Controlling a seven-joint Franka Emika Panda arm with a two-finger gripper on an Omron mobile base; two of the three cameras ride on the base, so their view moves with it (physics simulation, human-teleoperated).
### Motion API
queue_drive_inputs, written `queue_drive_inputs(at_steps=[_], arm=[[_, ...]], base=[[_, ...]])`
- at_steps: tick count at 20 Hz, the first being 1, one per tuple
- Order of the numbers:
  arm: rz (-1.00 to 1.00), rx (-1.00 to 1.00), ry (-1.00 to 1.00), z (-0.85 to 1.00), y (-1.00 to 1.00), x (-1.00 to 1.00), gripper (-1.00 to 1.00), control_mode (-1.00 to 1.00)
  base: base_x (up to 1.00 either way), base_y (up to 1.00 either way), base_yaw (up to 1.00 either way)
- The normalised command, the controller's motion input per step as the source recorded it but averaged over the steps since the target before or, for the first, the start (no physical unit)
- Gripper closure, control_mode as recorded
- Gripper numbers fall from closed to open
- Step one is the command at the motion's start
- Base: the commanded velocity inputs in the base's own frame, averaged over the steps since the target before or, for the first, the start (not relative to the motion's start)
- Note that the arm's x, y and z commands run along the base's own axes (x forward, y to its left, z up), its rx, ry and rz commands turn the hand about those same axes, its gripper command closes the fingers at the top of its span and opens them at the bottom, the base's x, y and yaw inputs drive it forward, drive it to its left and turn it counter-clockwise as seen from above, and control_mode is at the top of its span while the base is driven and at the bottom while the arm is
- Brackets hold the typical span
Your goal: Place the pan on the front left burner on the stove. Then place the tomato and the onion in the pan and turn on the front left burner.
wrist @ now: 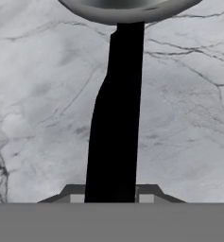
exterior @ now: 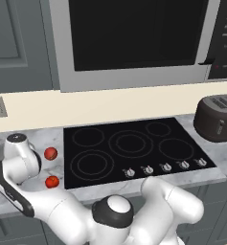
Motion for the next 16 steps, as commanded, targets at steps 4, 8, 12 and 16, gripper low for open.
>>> queue_drive_inputs(at_steps=[4,8,12,16], arm=[[0.01,0.0,0.0,0.15,-0.19,0.0,1.0,-1.0],[0.0,0.0,0.0,0.36,-0.34,0.0,1.0,-1.0],[0.0,0.0,0.0,0.38,-0.31,0.0,1.0,-1.0],[0.0,0.0,0.0,0.28,-0.32,0.0,1.0,-1.0]], base=[[0.0,0.0,0.0],[0.0,0.0,0.0],[0.0,0.0,0.0],[0.0,0.0,0.0]])
